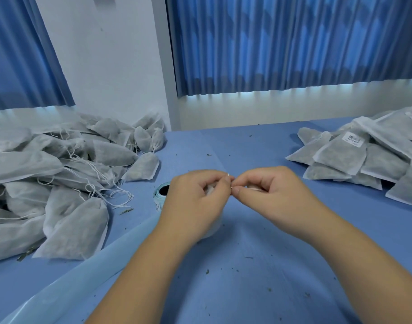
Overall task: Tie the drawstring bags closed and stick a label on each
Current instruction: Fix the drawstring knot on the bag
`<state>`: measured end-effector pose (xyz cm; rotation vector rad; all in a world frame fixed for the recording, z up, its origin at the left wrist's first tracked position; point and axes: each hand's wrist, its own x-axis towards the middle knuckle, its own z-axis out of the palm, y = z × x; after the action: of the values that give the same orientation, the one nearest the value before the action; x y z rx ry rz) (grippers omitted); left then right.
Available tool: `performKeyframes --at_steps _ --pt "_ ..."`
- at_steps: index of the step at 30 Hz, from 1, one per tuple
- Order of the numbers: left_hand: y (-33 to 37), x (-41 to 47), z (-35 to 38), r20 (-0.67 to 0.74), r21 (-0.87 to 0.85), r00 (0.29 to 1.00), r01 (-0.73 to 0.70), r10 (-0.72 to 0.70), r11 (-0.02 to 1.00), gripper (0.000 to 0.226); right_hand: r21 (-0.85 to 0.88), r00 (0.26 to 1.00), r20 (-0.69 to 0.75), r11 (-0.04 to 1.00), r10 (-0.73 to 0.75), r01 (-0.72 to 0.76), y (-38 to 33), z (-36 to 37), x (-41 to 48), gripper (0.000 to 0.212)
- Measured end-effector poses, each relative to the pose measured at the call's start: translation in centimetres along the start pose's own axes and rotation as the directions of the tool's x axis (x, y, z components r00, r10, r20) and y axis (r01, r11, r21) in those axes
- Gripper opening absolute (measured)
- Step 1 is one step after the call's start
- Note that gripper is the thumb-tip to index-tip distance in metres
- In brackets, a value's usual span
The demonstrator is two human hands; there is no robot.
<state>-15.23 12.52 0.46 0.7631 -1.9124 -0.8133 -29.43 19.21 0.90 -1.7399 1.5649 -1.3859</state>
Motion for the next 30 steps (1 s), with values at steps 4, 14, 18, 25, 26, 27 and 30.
performKeyframes --at_steps 4,14,18,25,26,27,30 --pt "-0.2 -0.1 -0.5 0.097 0.067 0.995 -0.035 0.028 0.997 0.018 0.017 1.0 -0.003 1.0 0.013 -0.012 -0.2 -0.6 -0.1 0.014" --pt "-0.1 -0.2 -1.7 0.191 0.226 0.977 0.053 -0.097 0.973 0.024 -0.045 0.992 -0.129 0.999 -0.012 0.006 0.4 -1.2 0.3 0.009" --pt "0.6 -0.1 -2.0 0.299 -0.003 0.94 0.175 -0.166 0.985 0.018 -0.04 0.987 -0.156 0.999 -0.024 0.017 0.7 -0.9 0.4 0.011" --pt "-0.1 0.7 -2.8 0.55 -0.466 0.761 0.622 -0.345 0.629 0.011 -0.235 0.996 -0.089 0.972 -0.028 0.006 1.0 0.5 0.3 0.013" --pt "-0.4 0.8 -2.8 0.57 -0.485 0.737 0.658 -0.363 0.576 0.011 -0.308 0.995 -0.095 0.951 -0.025 -0.006 1.1 0.4 0.3 0.007" --pt "-0.7 1.0 -2.7 0.583 -0.495 0.717 0.686 -0.381 0.533 0.011 -0.377 0.996 -0.093 0.926 -0.015 -0.021 1.2 0.3 0.4 0.003" --pt "-1.5 1.3 -2.4 0.617 -0.505 0.671 0.739 -0.412 0.446 0.01 -0.415 0.992 -0.119 0.906 0.034 -0.081 1.3 -0.2 0.5 0.01"
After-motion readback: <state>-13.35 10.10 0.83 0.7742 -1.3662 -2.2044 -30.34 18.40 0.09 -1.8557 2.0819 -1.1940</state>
